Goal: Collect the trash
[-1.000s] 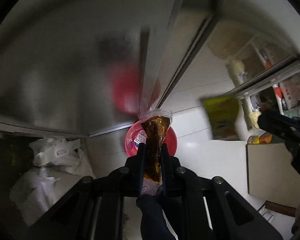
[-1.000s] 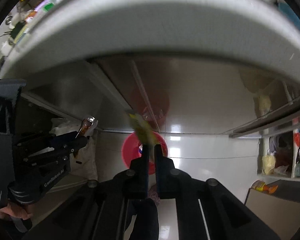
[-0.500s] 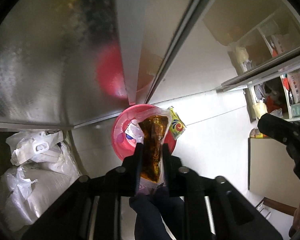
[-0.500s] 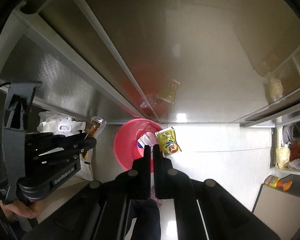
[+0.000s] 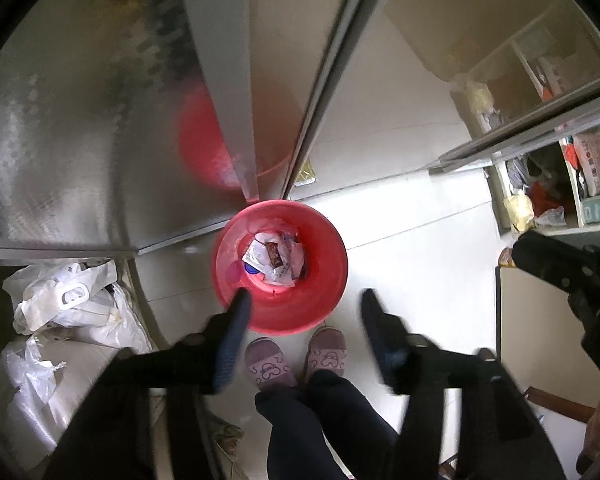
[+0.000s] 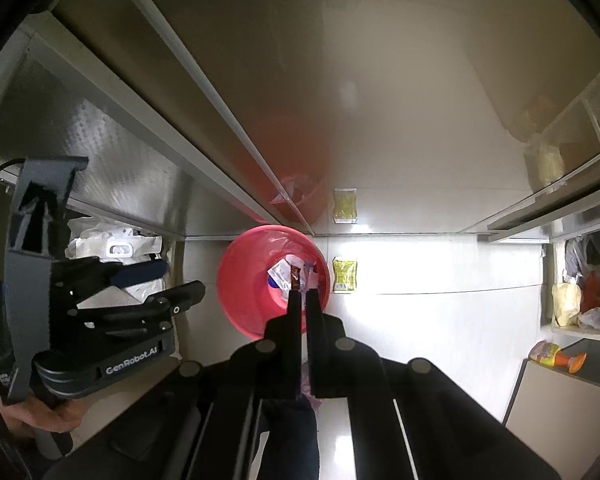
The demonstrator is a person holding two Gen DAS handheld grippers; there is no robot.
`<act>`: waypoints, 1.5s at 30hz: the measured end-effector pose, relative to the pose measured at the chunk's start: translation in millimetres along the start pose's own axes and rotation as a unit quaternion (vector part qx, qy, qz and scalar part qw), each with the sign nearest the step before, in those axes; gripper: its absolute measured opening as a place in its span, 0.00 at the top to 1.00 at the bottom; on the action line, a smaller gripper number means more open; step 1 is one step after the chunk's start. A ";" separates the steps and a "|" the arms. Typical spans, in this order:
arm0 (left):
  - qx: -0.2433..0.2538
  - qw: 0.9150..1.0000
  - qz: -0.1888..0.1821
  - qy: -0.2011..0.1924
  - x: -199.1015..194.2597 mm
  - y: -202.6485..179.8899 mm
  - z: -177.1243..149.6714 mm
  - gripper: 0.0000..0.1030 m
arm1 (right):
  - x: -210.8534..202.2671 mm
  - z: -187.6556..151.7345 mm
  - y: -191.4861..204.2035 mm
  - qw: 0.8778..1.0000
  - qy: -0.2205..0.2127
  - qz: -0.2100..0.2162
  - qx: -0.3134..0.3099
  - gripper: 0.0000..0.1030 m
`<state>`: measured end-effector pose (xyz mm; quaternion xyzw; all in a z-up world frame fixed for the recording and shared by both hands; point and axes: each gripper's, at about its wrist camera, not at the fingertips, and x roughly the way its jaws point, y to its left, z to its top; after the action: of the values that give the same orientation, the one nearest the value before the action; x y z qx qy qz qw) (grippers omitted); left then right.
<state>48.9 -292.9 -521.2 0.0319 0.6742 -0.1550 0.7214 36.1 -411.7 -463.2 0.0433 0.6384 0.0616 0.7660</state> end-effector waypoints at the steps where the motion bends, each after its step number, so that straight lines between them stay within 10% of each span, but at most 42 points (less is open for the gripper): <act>1: -0.005 1.000 -0.002 -0.003 -0.6 1.7 0.0 0.24 | 0.6 -0.7 1.1 1.000 0.001 0.000 0.002 0.98; 8: -0.005 1.000 0.013 -0.010 1.7 7.4 -2.4 0.00 | 6.3 -3.5 3.1 1.000 0.001 -0.007 0.000 0.98; 20: -0.007 0.999 0.034 -0.012 2.1 4.7 -8.4 0.00 | 13.7 -6.7 1.2 1.000 0.002 -0.019 0.000 0.98; 29: -0.076 0.996 0.045 -0.018 16.7 -21.4 -12.7 0.00 | 27.9 -6.0 -24.2 0.998 0.014 -0.014 -0.061 0.39; 31: -0.119 0.991 0.057 -0.011 24.2 -30.1 -15.3 0.00 | 33.7 -2.8 -34.7 0.996 0.020 -0.008 -0.091 0.24; 45: -0.387 0.917 0.098 -0.018 34.1 -94.2 -67.3 0.00 | 45.9 6.8 -72.6 0.955 0.049 0.015 -0.293 0.13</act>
<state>-39.5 -371.4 -545.3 -0.1867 0.6622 0.1886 0.7008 53.7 -476.5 -517.1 -0.1771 0.6280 0.2594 0.7120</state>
